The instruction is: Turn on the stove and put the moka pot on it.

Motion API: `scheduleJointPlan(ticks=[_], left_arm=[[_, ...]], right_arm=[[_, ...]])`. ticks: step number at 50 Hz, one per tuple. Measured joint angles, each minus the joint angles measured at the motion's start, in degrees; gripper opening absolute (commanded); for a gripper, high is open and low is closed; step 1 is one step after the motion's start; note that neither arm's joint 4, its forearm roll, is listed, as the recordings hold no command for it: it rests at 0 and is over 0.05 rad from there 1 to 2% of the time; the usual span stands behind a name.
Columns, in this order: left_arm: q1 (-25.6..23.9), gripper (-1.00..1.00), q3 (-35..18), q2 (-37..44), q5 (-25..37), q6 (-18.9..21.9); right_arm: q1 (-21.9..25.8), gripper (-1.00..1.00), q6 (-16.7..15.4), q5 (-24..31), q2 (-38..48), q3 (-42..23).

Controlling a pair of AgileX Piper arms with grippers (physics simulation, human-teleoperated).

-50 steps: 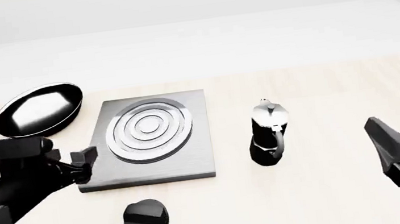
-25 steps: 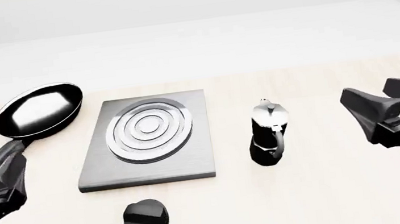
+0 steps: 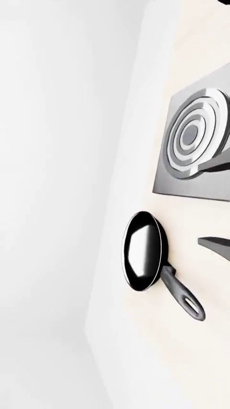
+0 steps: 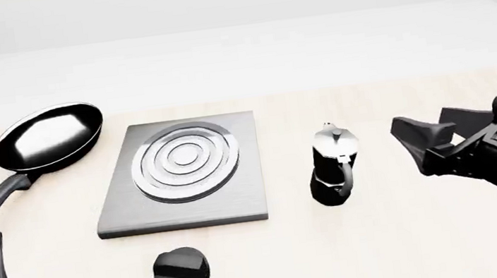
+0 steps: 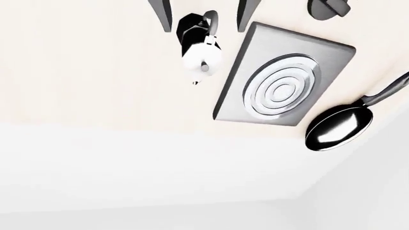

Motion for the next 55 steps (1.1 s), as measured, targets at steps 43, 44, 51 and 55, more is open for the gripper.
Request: scheduleJointPlan(ticks=[43,44,51,55], left_arm=[[0.1,1.00,1.7,0.8,-1.9,-0.5],[0.1,1.00,1.7,0.8,-1.9,-0.5],[0.0,1.00,1.8,1.1,-2.2,-0.5],[-0.1,1.00,1.8,1.4,-2.5,-0.5]], right_arm=[[1.9,1.00,5.1,-18.8,16.1,7.1],[1.9,1.00,5.3,-19.2,16.4,7.2],[2.2,1.00,6.0,-21.9,18.7,8.2],[2.4,1.00,6.3,-23.2,19.9,8.5]])
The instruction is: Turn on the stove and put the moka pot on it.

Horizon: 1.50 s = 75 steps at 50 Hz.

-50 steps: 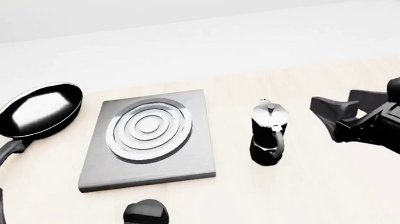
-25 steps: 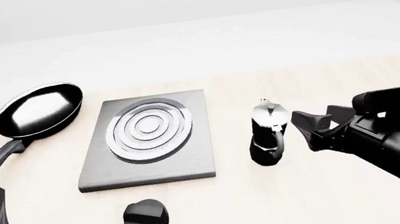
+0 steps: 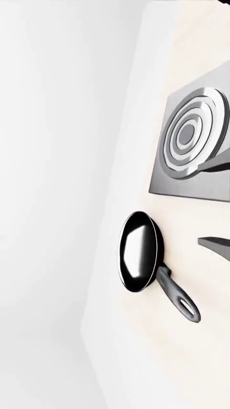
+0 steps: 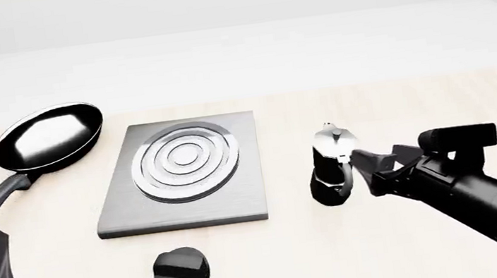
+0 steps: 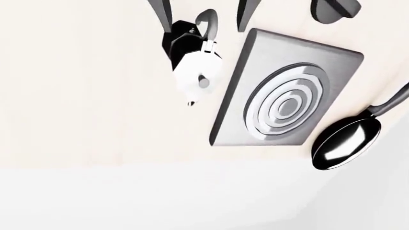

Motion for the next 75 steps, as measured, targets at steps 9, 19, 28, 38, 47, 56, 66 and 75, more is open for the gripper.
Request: scheduleJointPlan(ticks=[9,19,28,38,47,56,66,75], left_arm=[[-0.1,1.00,0.1,0.8,-0.7,0.0],[-0.1,1.00,0.2,1.4,-1.3,-0.2],[0.0,1.00,0.2,2.2,-2.0,-0.5],[0.1,1.00,0.3,2.9,-2.6,-0.8],[0.3,1.00,0.3,3.5,-3.1,-1.0],[0.4,1.00,0.4,4.3,-3.8,-1.5],[0.4,1.00,0.4,5.5,-4.7,-2.2],[0.4,1.00,0.4,6.0,-5.2,-2.6]], right_arm=[[0.6,1.00,0.7,-2.7,2.7,0.5],[1.2,1.00,1.5,-4.6,5.0,0.7],[1.6,1.00,2.3,-7.0,7.3,1.1],[2.3,1.00,3.2,-9.4,9.8,1.6],[2.8,1.00,3.5,-11.2,11.7,1.8],[3.1,1.00,3.6,-13.3,14.0,1.9],[3.4,1.00,3.6,-15.6,16.8,1.9],[3.7,1.00,3.7,-17.5,19.3,1.7]])
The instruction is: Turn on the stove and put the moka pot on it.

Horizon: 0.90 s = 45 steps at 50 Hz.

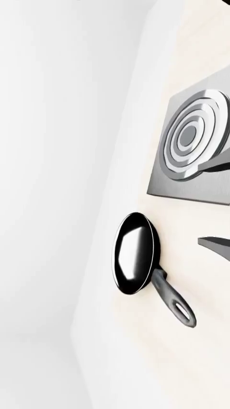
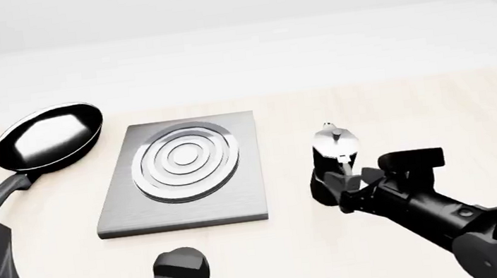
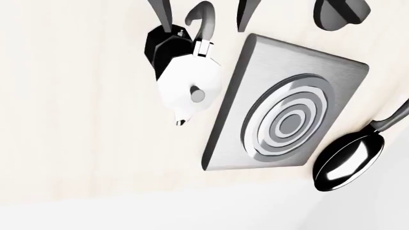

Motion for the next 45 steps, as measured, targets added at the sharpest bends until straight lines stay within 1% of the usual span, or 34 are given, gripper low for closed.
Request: scheduleJointPlan(ticks=[15,16,26,32,38,45], left_arm=[[0.0,1.00,0.0,1.0,-0.9,-0.3],[0.0,1.00,0.0,1.0,-1.0,-0.2],[0.1,1.00,0.0,1.2,-1.2,-0.2],[0.1,1.00,0.0,0.8,-1.0,-0.2],[0.1,1.00,0.0,0.2,-0.4,-0.3],[0.1,1.00,0.0,-1.1,0.5,-0.4]], right_arm=[[0.1,1.00,0.2,-1.9,3.2,-0.8],[0.1,-1.00,0.2,-1.9,3.3,-0.8],[0.0,-1.00,-0.1,-1.2,2.0,-0.3],[0.0,-1.00,-0.5,1.3,-1.0,0.3],[-0.3,-1.00,-1.4,6.9,-6.6,0.3],[-1.1,-1.00,-3.1,16.4,-14.9,-1.3]])
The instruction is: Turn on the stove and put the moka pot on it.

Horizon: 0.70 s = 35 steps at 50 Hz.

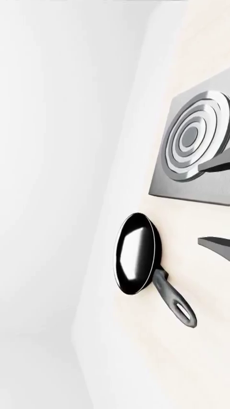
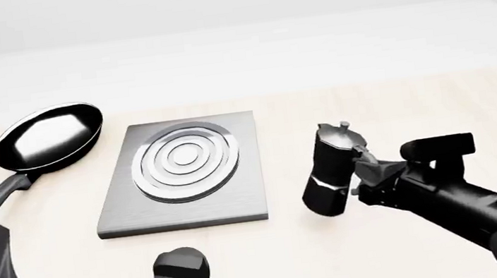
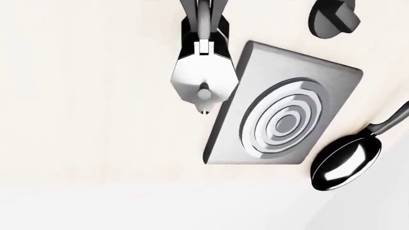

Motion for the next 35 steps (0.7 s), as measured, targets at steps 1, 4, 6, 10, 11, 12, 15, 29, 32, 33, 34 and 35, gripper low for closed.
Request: scheduleJointPlan(ticks=[1,4,6,10,11,12,15,29,32,33,34,35], left_arm=[[0.0,1.00,0.0,-0.2,0.1,0.0],[0.0,1.00,0.0,-0.8,0.6,-0.1],[0.0,1.00,0.0,-1.2,0.9,-0.1],[0.1,1.00,0.0,-1.9,1.5,-0.2],[0.1,1.00,0.0,-2.0,1.6,-0.2],[0.1,1.00,0.0,-2.1,1.7,-0.2],[0.1,1.00,0.0,-2.5,1.9,-0.2],[0.3,1.00,0.0,-3.7,2.8,-0.1],[0.4,1.00,-0.1,-3.9,2.9,-0.1],[0.4,1.00,-0.1,-4.0,2.9,-0.1],[0.4,1.00,-0.1,-4.0,3.0,-0.1],[0.4,1.00,0.0,-4.1,3.0,-0.1]], right_arm=[[-0.1,-1.00,-0.2,1.3,-1.1,-0.4],[-0.2,-1.00,-1.1,5.2,-4.1,-1.7],[-0.2,-1.00,-1.7,7.5,-5.8,-2.6],[0.1,-1.00,-3.1,11.8,-8.3,-4.7],[0.3,-1.00,-3.5,12.8,-8.7,-5.3],[0.5,-1.00,-4.0,13.8,-9.1,-5.9],[1.3,-1.00,-5.2,16.5,-9.9,-7.8],[6.3,-1.00,-9.9,25.6,-9.1,-16.5],[7.1,-1.00,-11.1,27.0,-8.4,-18.5],[7.4,-1.00,-11.5,27.4,-8.1,-19.1],[7.6,-1.00,-11.9,27.9,-7.8,-19.8],[7.8,-1.00,-12.4,28.2,-7.5,-20.5]])
